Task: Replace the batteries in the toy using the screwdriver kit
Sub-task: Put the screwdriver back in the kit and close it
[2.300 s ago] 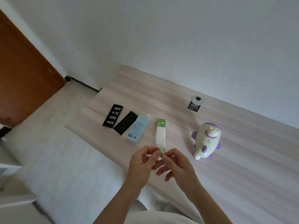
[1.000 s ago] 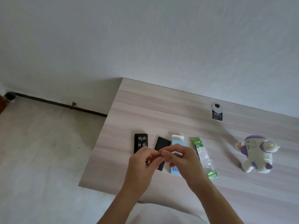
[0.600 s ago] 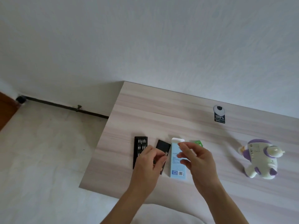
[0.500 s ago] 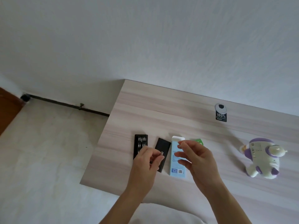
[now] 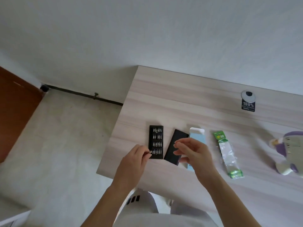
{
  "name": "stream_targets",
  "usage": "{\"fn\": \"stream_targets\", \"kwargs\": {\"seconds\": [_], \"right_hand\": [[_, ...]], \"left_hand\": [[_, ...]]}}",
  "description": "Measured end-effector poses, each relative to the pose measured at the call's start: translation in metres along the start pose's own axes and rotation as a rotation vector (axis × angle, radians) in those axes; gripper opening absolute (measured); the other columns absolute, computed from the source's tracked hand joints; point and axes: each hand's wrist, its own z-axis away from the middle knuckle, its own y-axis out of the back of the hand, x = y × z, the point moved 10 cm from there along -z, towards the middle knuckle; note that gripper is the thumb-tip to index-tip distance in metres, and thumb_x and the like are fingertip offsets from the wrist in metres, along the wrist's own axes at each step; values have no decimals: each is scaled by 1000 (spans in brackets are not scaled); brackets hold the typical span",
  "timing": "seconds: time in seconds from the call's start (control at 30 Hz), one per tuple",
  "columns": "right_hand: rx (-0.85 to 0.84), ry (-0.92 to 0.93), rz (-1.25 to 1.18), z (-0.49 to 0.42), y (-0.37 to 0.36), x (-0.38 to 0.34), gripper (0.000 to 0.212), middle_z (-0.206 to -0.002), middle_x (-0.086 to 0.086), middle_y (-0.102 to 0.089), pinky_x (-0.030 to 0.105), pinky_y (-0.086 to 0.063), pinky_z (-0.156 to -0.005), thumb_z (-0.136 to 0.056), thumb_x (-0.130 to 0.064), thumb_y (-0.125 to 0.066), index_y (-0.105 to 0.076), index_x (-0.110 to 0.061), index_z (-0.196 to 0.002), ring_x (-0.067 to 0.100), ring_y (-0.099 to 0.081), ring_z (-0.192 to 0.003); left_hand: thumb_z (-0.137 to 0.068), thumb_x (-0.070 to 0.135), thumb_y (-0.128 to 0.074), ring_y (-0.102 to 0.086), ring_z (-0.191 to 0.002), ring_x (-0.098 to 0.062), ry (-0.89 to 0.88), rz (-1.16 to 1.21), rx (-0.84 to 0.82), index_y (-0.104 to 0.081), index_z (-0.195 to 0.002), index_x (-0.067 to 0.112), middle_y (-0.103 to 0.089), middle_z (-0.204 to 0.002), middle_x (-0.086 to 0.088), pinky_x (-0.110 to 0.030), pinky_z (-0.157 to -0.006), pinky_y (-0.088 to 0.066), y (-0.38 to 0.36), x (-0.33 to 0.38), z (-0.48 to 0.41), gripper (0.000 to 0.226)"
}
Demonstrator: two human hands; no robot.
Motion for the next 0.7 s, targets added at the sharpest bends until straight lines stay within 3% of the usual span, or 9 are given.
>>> {"fn": "stream_targets", "kwargs": {"seconds": [0.17,0.3,0.4,0.6,0.7], "right_hand": [[118,22,175,-25,-15,13,9,-73,7,-75,24,-55,-54,-86,-7,-73,-74,-16,-84,17,-71,-67],[223,11,242,-48,-30,30,6,-73,6,-75,30,-60,-60,-85,-10,-75,-72,-15,-85,19,-71,-67],[303,3,274,-65,-35,45,7,-73,2,-74,33,-61,-63,-85,-14,-75,-73,-20,-83,21,-72,-68],[416,-28,367,-85,-49,72,7,-84,3,-69,22,-56,-55,-92,-16,-65,-67,-20,-86,21,-69,-74],[485,-2,542,-86,-54,74,6,-87,-3,-66,28,-51,-66,-95,-22,-61,-64,-20,-90,18,-64,-77]], "left_hand": [[-97,36,-46,-59,-76,-16,-89,-33,-32,-60,-94,16,-60,-93,6,-35,-64,-52,-5,-26,-29,24],[-96,44,-34,-59,-71,-22,-157,-50,-74,-58,-92,15,-60,-89,3,-41,-60,-52,-10,-47,-57,38],[-98,39,-40,-59,-72,-22,-204,-39,-116,-59,-93,13,-60,-90,1,-42,-60,-52,-20,-57,-78,33],[-97,20,-59,-61,-80,-24,-210,2,-190,-63,-97,10,-64,-96,-2,-40,-67,-52,-40,-77,-103,11],[-97,24,-55,-60,-81,-24,-221,21,-214,-63,-97,11,-63,-96,-1,-41,-67,-52,-50,-81,-107,16]]}}
